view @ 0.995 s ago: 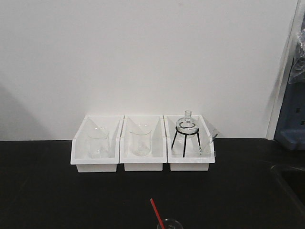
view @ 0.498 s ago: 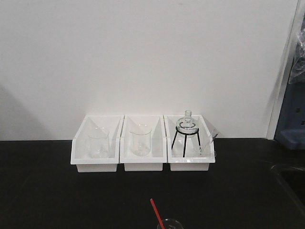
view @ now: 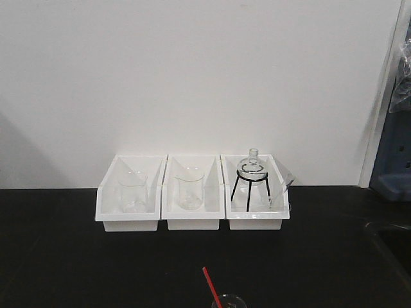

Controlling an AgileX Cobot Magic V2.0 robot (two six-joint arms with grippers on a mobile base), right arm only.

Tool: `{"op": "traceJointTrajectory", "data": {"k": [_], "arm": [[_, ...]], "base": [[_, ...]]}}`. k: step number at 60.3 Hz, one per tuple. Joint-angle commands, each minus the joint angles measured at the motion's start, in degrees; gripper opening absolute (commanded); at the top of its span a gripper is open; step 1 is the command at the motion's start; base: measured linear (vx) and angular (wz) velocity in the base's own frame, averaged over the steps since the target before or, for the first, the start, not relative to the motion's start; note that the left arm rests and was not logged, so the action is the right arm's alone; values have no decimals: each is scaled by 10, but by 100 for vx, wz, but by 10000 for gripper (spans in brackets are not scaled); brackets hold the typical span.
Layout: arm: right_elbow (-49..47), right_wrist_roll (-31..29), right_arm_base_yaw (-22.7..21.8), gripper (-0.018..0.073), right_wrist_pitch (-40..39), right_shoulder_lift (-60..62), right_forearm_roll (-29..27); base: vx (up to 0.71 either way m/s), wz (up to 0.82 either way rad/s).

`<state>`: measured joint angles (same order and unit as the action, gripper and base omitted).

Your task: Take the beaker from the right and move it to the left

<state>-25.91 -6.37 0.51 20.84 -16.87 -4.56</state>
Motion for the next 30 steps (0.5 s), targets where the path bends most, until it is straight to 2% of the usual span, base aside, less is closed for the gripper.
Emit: {"op": "traceJointTrajectory", "data": {"k": [1, 14, 27, 30], "arm": [[56, -4, -1, -4, -97, 58, -4], [198, -4, -2, -4, -121, 182, -4], [283, -4, -2, -4, -185, 178, -8], [281, -4, -2, -4, -170, 178, -8]], "base": [[0, 0], [0, 0], [0, 0], [0, 0]]}}
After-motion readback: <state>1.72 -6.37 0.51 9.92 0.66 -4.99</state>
